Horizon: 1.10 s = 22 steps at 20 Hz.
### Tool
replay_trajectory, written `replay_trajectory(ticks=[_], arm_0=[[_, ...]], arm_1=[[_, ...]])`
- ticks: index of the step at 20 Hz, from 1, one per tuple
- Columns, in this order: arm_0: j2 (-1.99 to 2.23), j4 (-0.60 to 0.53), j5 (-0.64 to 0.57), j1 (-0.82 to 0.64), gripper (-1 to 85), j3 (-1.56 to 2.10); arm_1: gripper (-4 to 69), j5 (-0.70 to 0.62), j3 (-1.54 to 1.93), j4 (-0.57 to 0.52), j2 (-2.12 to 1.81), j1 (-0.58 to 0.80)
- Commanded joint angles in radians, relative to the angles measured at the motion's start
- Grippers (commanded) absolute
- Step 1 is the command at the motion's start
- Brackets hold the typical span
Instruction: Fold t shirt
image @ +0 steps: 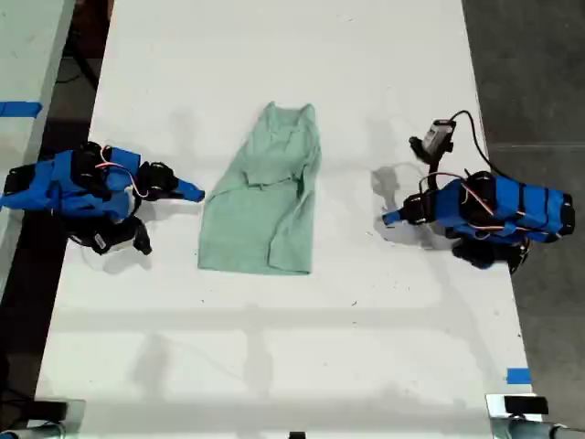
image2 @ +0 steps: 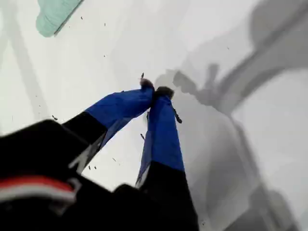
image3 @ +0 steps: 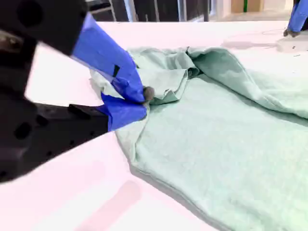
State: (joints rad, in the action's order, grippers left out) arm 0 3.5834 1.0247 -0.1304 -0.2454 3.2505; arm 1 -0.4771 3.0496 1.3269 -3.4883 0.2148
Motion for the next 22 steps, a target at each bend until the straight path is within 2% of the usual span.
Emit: replay_trajectory(ticks=[1, 4, 7, 9, 11, 12, 20, 22], arm_0=[[-0.221, 0.043, 0.364, 0.052, -0.4, -0.199], [-0.718, 0.094, 0.416, 0.143, -0.4, -0.538], [-1.077, 0.170, 0.420, 0.161, -0.4, -0.792], [-1.187, 0.118, 0.419, 0.161, 2.0, -0.792], [-1.266, 0.064, 0.448, 0.190, 18.8, -0.776], [-1.293, 0.046, 0.449, 0.202, 20.9, -0.779], [-1.483, -0.129, 0.403, 0.202, 20.6, -0.784], [-1.586, -0.166, 0.376, 0.190, 17.3, -0.799]], arm_1=[[1.3, -0.012, 0.060, 0.002, -0.015, -0.014], [1.3, -0.011, 0.060, 0.002, -0.015, -0.014], [1.3, -0.008, 0.060, 0.002, -0.015, -0.018], [1.3, -0.008, 0.060, 0.002, -0.015, -0.021], [1.3, -0.011, 0.060, 0.002, -0.015, -0.015], [1.3, -0.011, 0.060, 0.002, -0.015, -0.015], [1.3, -0.011, 0.060, 0.002, -0.015, -0.017], [1.3, -0.011, 0.060, 0.002, -0.015, -0.018]])
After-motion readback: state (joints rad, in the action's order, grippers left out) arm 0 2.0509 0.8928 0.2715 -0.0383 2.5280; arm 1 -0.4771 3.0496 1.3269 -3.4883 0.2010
